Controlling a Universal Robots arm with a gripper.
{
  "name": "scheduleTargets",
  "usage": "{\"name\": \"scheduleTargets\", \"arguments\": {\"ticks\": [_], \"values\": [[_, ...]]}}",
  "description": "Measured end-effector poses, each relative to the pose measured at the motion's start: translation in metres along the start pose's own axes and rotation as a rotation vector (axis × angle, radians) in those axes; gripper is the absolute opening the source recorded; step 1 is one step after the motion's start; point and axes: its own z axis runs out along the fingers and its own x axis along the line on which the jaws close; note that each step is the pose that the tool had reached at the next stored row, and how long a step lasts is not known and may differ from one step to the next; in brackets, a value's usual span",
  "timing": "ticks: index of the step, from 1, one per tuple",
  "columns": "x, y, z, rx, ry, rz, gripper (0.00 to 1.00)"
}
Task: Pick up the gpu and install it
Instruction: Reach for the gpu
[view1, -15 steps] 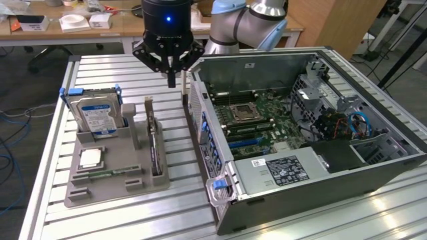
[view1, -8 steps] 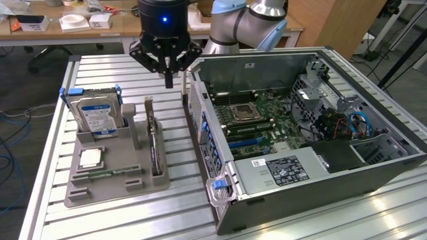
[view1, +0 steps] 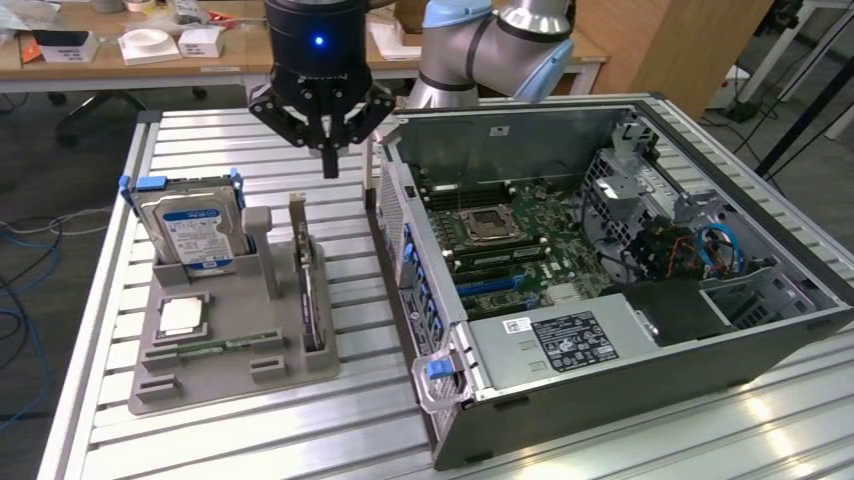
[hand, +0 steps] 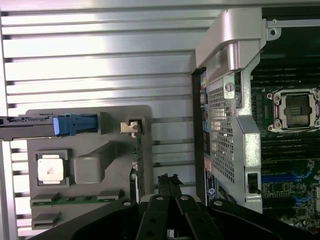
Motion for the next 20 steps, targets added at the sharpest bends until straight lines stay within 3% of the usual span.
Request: {"name": "scheduleTargets", "arguments": {"ticks": [20], "values": [[0.015,-0.0013,0.0023,0.0000,0.0000,0.000,0.11]]}}
